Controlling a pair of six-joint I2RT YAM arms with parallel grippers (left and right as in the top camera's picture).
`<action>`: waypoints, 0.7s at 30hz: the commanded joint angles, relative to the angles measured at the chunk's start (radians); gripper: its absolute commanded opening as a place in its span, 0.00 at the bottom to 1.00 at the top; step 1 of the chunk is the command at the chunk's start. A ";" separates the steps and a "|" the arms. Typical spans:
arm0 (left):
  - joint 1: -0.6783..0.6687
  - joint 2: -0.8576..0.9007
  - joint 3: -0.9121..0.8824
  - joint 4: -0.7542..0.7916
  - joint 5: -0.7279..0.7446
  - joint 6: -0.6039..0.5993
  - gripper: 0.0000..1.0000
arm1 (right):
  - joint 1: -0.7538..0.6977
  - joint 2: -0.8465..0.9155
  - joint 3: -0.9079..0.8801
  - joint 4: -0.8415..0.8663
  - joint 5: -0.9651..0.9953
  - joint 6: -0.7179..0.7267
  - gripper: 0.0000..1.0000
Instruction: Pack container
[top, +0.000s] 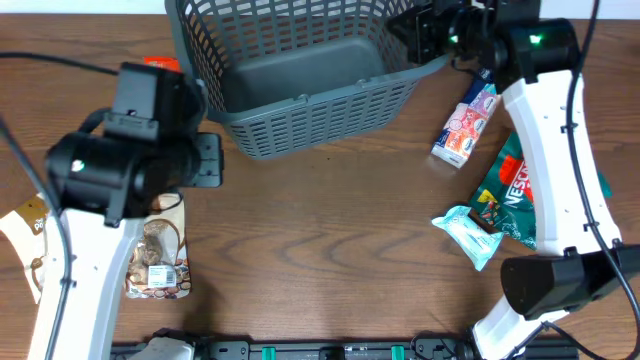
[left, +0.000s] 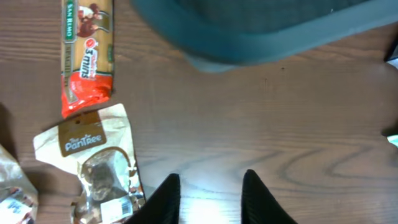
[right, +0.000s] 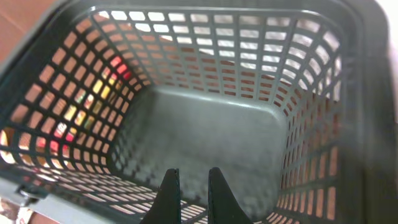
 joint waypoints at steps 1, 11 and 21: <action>-0.022 0.057 -0.007 0.011 -0.032 0.022 0.20 | 0.008 0.020 0.020 -0.005 0.042 -0.060 0.01; -0.049 0.167 -0.007 0.042 -0.032 0.023 0.20 | 0.005 0.082 0.020 -0.080 0.111 -0.105 0.01; -0.049 0.170 -0.007 0.062 -0.032 0.031 0.20 | 0.005 0.097 0.020 -0.182 0.234 -0.108 0.01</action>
